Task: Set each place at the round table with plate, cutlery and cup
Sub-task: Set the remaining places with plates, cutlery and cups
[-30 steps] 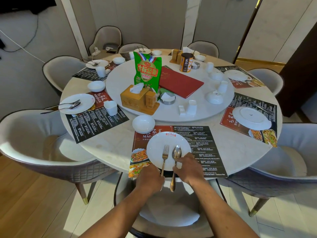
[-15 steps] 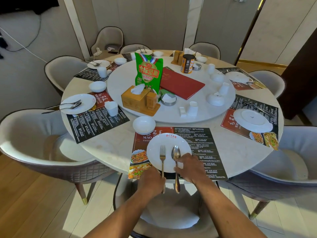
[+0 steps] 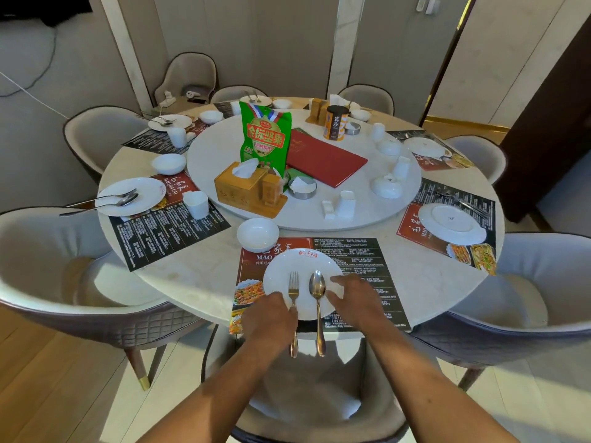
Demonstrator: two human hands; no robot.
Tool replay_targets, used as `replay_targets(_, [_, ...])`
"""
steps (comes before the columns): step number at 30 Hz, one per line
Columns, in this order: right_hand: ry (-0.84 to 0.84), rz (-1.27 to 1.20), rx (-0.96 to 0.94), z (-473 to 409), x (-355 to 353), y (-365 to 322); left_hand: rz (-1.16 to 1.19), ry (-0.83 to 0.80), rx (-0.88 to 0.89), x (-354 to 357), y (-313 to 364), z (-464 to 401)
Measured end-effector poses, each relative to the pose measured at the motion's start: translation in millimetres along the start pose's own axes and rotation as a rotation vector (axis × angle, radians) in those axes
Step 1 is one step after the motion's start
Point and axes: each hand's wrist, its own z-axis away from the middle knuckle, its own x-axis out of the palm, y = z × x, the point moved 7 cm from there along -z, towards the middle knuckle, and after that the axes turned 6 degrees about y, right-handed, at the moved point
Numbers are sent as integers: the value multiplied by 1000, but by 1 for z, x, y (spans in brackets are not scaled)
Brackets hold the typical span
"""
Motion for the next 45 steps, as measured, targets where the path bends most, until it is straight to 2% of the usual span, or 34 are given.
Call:
replay_targets(5, [94, 36, -31, -25, -32, 1, 48, 71, 194, -17, 42, -28])
replay_targets(8, [111, 37, -57, -51, -42, 2, 2, 77, 240, -20, 65, -42])
replay_targets(12, [83, 75, -94, -96, -45, 5, -19, 104, 215, -12, 89, -67])
replay_targets(18, [-6, 229, -330, -174, -36, -4, -41, 126, 137, 13, 122, -110])
replay_targets(24, [-90, 372, -473, -241, -15, 3, -186, 52, 24, 45, 139, -155])
replay_targets(32, [-42, 305, -621, -255, -5, 1, -328, -37, -19, 64, 141, -194])
replay_targets(37, [-148, 415, -713, -275, -1, -4, -397, -163, 15, 77, 134, -207])
replay_targets(42, [-70, 532, -825, -276, -12, -15, -377, -170, 41, 81, 131, -205])
replay_targets(45, [-46, 513, -854, -268, -16, -14, -366, -146, 60, 76, 130, -199])
